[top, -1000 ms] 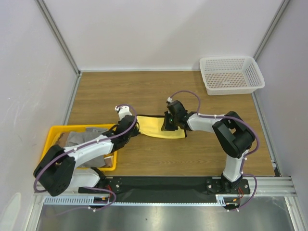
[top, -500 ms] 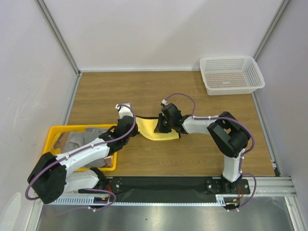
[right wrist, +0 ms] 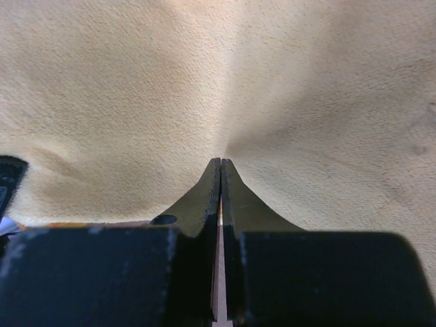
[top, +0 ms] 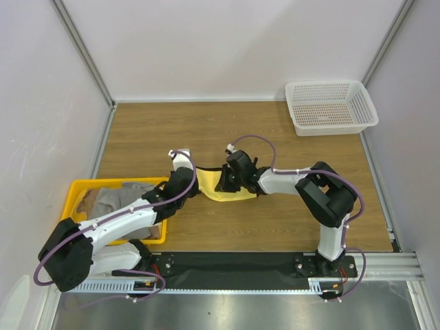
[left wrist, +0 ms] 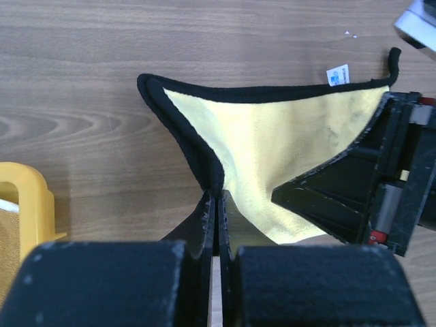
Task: Fold and stack the towels
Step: Fold the towel
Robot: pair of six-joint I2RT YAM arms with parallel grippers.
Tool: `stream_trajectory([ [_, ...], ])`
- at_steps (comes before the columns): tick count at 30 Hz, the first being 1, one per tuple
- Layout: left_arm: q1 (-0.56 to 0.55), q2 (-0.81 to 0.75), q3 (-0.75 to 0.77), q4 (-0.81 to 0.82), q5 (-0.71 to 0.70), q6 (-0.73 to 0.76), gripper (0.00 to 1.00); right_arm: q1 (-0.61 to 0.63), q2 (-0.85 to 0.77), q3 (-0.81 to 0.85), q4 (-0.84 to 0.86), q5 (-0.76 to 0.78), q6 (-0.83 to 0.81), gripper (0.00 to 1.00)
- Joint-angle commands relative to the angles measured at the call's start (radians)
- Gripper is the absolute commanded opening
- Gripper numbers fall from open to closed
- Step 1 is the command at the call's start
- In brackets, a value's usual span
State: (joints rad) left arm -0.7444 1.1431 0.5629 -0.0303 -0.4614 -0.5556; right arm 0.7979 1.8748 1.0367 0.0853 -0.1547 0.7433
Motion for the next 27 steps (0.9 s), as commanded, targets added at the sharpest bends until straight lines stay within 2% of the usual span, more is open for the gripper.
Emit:
stream_trajectory([
  [1, -0.015, -0.045, 0.018, 0.017, 0.006, 0.051, 0.00, 0.009, 0.029, -0.006, 0.045, 0.021, 0.013, 0.00],
  [10, -0.019, -0.086, 0.032, 0.024, 0.020, 0.100, 0.00, 0.049, 0.083, 0.031, 0.056, 0.052, 0.033, 0.00],
  [17, -0.032, -0.117, -0.020, 0.111, 0.125, 0.151, 0.00, 0.057, 0.109, 0.088, 0.034, 0.067, 0.048, 0.00],
  [23, -0.067, -0.066, -0.008, 0.136, 0.127, 0.184, 0.00, 0.017, -0.011, 0.108, -0.053, 0.109, 0.001, 0.00],
  [27, -0.079, -0.042, 0.000, 0.133, 0.092, 0.194, 0.00, -0.009, -0.112, 0.112, -0.177, 0.239, -0.053, 0.00],
])
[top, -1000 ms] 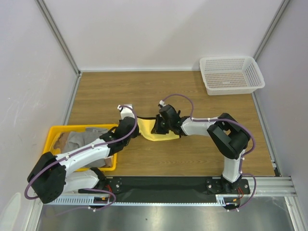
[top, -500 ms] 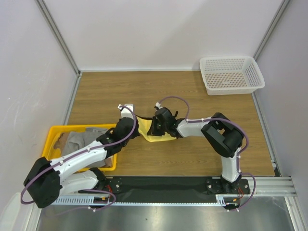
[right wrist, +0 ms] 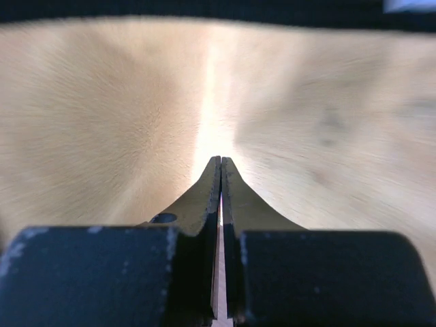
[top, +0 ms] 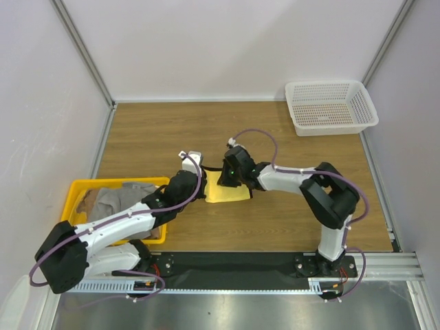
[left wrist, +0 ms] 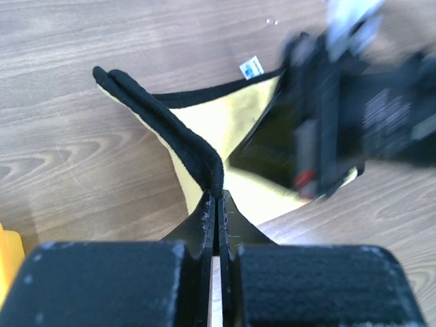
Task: Fold and stack the towels
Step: Fold the towel
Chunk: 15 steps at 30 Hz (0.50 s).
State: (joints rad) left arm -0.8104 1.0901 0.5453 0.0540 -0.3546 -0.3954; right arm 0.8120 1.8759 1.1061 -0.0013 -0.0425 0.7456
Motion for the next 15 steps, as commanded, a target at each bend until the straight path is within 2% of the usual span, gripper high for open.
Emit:
stream_trajectory([
  [1, -0.015, 0.013, 0.019, 0.055, -0.015, 0.033, 0.00, -0.039, -0.145, 0.044, -0.113, 0.142, -0.074, 0.00],
  [9, -0.024, 0.036, 0.050, 0.053, -0.003, 0.050, 0.00, -0.079, -0.284, -0.054, -0.210, 0.162, -0.094, 0.00],
  [15, -0.064, 0.089, 0.097, 0.061, 0.000, 0.047, 0.00, -0.088, -0.314, -0.192, -0.178, 0.178, -0.074, 0.00],
])
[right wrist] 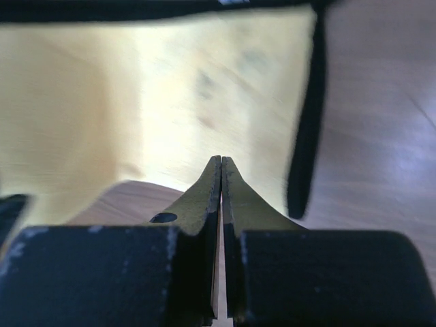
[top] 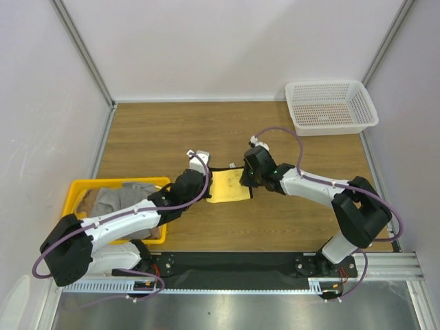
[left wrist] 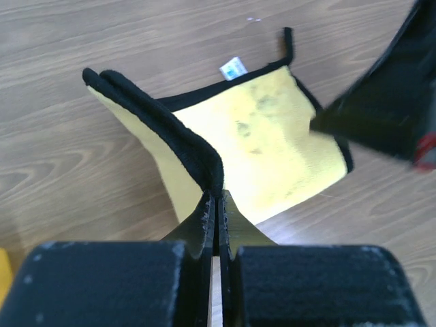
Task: Fold and stack the towels
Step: Fold the towel
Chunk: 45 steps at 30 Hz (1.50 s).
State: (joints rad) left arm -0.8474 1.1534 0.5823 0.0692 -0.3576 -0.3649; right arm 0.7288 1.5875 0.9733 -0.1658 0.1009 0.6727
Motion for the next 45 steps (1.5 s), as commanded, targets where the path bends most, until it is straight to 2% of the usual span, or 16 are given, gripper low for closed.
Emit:
stream_trajectory([
  [1, -0.033, 0.035, 0.074, 0.044, 0.000, 0.017, 0.00, -0.006, -0.024, -0.074, -0.008, 0.039, -0.001, 0.00],
  [17, -0.131, 0.241, 0.226, 0.080, -0.007, 0.015, 0.00, -0.017, 0.074, -0.160, 0.104, 0.020, 0.016, 0.00],
  [24, -0.145, 0.338, 0.284, 0.086, 0.003, 0.003, 0.00, -0.040, 0.006, -0.200, 0.109, 0.026, 0.031, 0.00],
  [35, -0.151, 0.470, 0.343, 0.099, 0.031, -0.028, 0.00, -0.080, -0.242, -0.208, -0.017, 0.123, 0.007, 0.00],
  [45, -0.166, 0.525, 0.392, 0.084, 0.052, -0.026, 0.00, -0.109, -0.199, -0.288, 0.038, 0.056, 0.018, 0.00],
])
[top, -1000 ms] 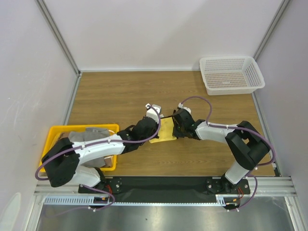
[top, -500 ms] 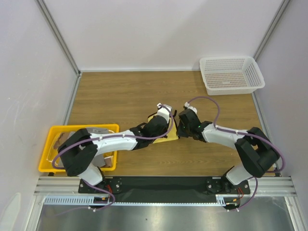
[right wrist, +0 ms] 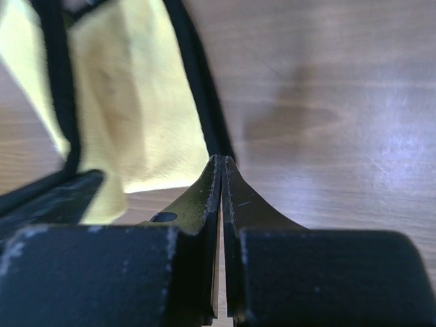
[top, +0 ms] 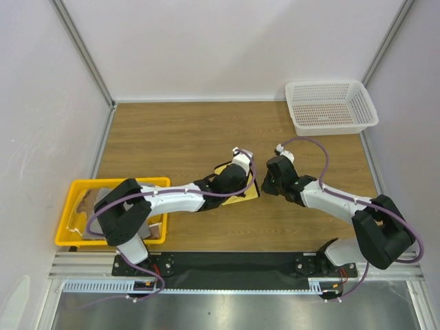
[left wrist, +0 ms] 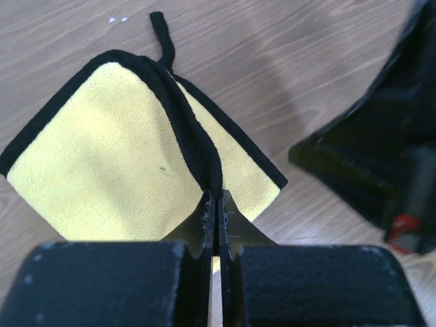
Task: Fold and stack the towels
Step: Fold the towel
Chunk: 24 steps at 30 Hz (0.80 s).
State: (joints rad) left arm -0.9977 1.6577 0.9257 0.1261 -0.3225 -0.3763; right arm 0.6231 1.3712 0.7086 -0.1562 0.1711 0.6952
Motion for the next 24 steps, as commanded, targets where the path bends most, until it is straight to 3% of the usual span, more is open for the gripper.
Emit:
stream_trajectory([
  [1, -0.016, 0.027, 0.059, 0.017, 0.017, -0.019, 0.00, -0.003, 0.020, -0.029, 0.040, -0.022, -0.003, 0.00],
  [12, -0.019, 0.096, 0.101, 0.003, 0.048, -0.035, 0.00, 0.001, 0.098, -0.075, 0.145, -0.097, 0.010, 0.00],
  [24, -0.019, 0.172, 0.150, -0.017, 0.077, -0.047, 0.00, 0.006, 0.080, -0.100, 0.145, -0.091, 0.032, 0.00],
])
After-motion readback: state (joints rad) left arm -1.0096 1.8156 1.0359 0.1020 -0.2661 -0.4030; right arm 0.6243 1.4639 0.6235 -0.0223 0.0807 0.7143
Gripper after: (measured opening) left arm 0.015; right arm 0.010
